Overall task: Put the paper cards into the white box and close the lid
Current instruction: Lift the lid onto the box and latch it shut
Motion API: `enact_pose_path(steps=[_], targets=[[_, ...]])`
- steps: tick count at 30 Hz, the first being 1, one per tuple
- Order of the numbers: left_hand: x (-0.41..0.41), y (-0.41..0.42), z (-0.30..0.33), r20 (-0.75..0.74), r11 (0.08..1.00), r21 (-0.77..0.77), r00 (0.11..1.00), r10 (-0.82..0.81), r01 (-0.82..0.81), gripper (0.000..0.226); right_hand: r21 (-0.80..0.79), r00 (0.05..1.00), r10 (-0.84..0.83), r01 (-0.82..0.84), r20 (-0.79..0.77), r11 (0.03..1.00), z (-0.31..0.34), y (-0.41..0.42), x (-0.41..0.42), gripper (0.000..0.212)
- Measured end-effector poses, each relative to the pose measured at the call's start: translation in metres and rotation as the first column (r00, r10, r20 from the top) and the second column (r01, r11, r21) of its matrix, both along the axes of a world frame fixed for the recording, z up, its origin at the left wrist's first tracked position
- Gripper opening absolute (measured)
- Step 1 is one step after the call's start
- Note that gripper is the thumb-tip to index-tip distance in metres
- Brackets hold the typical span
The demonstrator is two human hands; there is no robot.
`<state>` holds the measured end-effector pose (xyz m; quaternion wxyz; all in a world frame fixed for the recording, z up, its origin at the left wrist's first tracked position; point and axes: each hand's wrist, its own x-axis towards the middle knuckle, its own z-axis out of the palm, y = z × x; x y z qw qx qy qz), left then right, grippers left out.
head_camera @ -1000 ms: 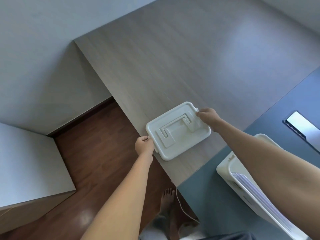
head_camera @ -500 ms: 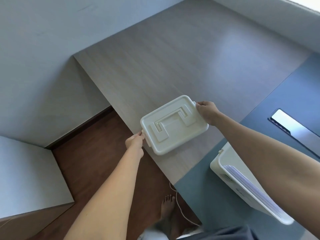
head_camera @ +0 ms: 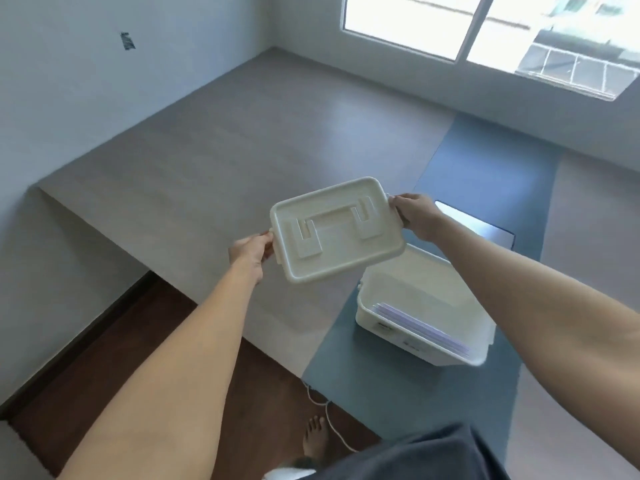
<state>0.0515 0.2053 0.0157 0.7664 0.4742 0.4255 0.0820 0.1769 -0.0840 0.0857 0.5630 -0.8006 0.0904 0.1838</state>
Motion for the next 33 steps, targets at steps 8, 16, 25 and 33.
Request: enact_pose_path(steps=[8,16,25,33], targets=[[0.04,-0.08,0.017,0.059,0.949,0.062,0.948,-0.313,0.309,0.011,0.024,0.956,-0.295,0.295,-0.005,0.955,-0.001,-0.114,-0.044,0.023],[0.057,-0.151,0.026,0.049,0.852,0.131,0.855,-0.516,0.507,0.006,0.053,0.886,-0.462,0.463,-0.032,0.885,-0.006,-0.194,-0.098,0.02],[0.056,-0.175,0.023,-0.004,0.782,0.184,0.796,-0.605,0.595,0.007,0.096,0.855,-0.513,0.519,-0.08,0.849,-0.017,-0.22,-0.129,0.022],[0.041,-0.158,0.009,-0.077,0.748,0.255,0.784,-0.616,0.613,0.01,0.003,0.89,-0.442,0.445,-0.109,0.896,-0.043,-0.213,-0.14,0.032]])
